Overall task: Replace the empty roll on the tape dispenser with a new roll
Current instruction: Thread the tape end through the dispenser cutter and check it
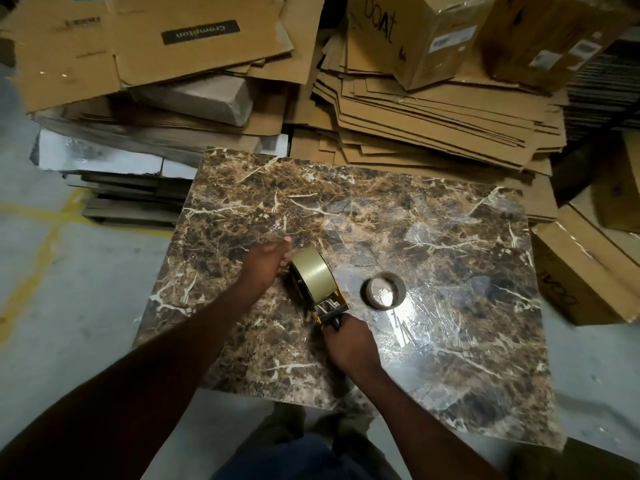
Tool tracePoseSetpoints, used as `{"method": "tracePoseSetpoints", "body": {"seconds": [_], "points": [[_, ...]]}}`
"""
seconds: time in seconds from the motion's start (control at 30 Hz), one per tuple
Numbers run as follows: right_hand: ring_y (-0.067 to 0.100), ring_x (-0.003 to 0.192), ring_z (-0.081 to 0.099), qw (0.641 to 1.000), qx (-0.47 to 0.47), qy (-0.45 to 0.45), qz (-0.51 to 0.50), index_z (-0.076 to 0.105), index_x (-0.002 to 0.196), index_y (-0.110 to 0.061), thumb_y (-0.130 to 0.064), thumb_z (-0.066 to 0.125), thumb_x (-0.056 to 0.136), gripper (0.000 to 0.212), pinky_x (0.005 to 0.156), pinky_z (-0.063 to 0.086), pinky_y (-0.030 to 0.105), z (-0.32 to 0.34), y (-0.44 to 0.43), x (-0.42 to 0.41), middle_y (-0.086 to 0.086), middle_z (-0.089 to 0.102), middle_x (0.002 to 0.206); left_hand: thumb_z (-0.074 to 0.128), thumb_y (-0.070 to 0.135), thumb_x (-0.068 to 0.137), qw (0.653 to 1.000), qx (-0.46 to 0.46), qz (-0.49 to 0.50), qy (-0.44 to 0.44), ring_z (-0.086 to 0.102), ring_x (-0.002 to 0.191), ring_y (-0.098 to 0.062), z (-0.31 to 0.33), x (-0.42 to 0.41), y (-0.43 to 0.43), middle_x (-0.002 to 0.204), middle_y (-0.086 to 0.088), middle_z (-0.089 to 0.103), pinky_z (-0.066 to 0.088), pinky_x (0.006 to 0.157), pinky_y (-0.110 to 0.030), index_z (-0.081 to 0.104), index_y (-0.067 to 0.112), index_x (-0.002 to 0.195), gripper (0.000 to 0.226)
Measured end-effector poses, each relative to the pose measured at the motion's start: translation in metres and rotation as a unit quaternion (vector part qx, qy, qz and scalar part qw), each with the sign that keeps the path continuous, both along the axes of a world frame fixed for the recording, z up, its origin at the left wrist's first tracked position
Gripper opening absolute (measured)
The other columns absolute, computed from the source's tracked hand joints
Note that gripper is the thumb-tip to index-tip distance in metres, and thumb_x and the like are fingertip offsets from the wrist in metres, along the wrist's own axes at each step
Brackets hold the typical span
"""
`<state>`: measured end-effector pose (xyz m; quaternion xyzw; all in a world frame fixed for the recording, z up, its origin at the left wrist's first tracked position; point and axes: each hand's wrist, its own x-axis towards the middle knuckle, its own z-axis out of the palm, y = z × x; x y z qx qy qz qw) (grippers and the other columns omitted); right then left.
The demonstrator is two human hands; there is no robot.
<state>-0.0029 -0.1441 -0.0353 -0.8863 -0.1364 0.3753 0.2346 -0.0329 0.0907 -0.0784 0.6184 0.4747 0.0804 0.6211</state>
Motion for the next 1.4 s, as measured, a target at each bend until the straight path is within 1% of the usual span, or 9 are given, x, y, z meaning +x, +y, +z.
{"method": "tracePoseSetpoints", "body": {"seconds": [0.23,0.4,0.63,0.8,0.97,1.1,1.2,1.27,1.4], "points": [[0.03,0.094,0.07,1.0,0.003,0.012,0.003,0.072,0.102,-0.012,-0.037,0.059,0.094,0.029,0.072,0.049,0.03,0.006,-0.023,-0.002,0.012,0.075,0.104,0.051,0.075,0.09,0.997,-0.058,-0.049,0.023,0.057,0.062,-0.012,0.01,0.007,-0.031,0.061,0.012,0.066,0.044,0.062,-0.026,0.08,0.017,0.102,0.066],[0.032,0.095,0.071,1.0,0.002,0.006,0.014,0.072,0.103,-0.011,-0.04,0.058,0.094,0.034,0.08,0.057,0.036,0.008,-0.041,-0.005,0.013,0.075,0.105,0.059,0.071,0.09,0.992,-0.11,-0.063,0.016,0.068,0.076,-0.025,0.012,0.0,-0.054,0.077,-0.002,0.076,0.05,0.073,-0.034,0.081,0.019,0.093,0.056],[0.032,0.104,0.07,0.998,-0.018,-0.014,0.052,0.071,0.108,-0.009,-0.038,0.058,0.094,0.034,0.083,0.054,0.035,0.013,-0.055,-0.001,0.013,0.074,0.112,0.052,0.072,0.093,0.979,-0.185,-0.063,0.05,0.074,0.096,-0.03,0.012,-0.007,-0.068,0.106,-0.012,0.079,0.056,0.092,-0.045,0.073,0.017,0.116,0.063],[0.031,0.105,0.07,0.995,-0.028,-0.038,0.083,0.071,0.108,-0.01,-0.038,0.055,0.093,0.035,0.085,0.054,0.036,0.016,-0.06,0.002,0.012,0.074,0.113,0.058,0.054,0.099,0.989,-0.117,0.071,0.058,0.067,0.066,-0.024,0.014,-0.001,-0.086,0.087,-0.015,0.077,0.051,0.06,-0.03,0.075,0.013,0.091,0.045],[0.033,0.108,0.069,0.992,-0.03,-0.053,0.111,0.071,0.109,-0.008,-0.031,0.055,0.093,0.032,0.088,0.054,0.036,0.024,-0.056,0.009,0.014,0.073,0.115,0.056,0.016,0.101,0.985,0.076,-0.033,0.149,0.066,0.076,-0.025,0.007,-0.013,-0.078,0.101,-0.022,0.075,0.056,0.069,-0.035,0.075,0.007,0.096,0.022],[0.032,0.109,0.069,0.992,-0.04,-0.031,0.119,0.07,0.109,-0.009,-0.03,0.054,0.092,0.031,0.089,0.054,0.035,0.023,-0.067,0.005,0.014,0.073,0.116,0.066,0.003,0.084,0.903,0.309,-0.245,0.171,0.074,0.089,-0.031,0.014,-0.035,-0.082,0.099,-0.013,0.08,0.048,0.076,-0.029,0.08,0.017,0.109,0.033],[0.03,0.106,0.069,0.991,-0.05,-0.031,0.118,0.07,0.107,-0.01,-0.031,0.054,0.093,0.03,0.087,0.053,0.034,0.021,-0.078,-0.001,0.012,0.073,0.114,0.062,0.01,0.085,0.796,0.44,-0.356,0.213,0.063,0.119,-0.032,0.01,-0.042,-0.083,0.133,-0.007,0.07,0.049,0.103,-0.046,0.069,0.022,0.13,0.047],[0.03,0.105,0.07,0.991,-0.05,-0.032,0.117,0.07,0.107,-0.011,-0.033,0.054,0.091,0.032,0.086,0.054,0.034,0.022,-0.079,-0.003,0.011,0.074,0.113,0.058,0.016,0.089,0.74,0.446,-0.425,0.271,0.044,0.144,-0.029,0.003,-0.042,-0.085,0.157,-0.003,0.049,0.038,0.116,-0.053,0.054,0.023,0.147,0.059],[0.029,0.107,0.069,0.99,-0.054,-0.039,0.123,0.069,0.11,-0.01,-0.036,0.054,0.092,0.034,0.088,0.053,0.034,0.026,-0.08,-0.004,0.011,0.073,0.114,0.054,0.024,0.095,0.713,0.425,-0.49,0.267,0.027,0.154,-0.028,-0.001,-0.042,-0.094,0.163,-0.005,0.04,0.029,0.122,-0.053,0.044,0.021,0.154,0.06]]}}
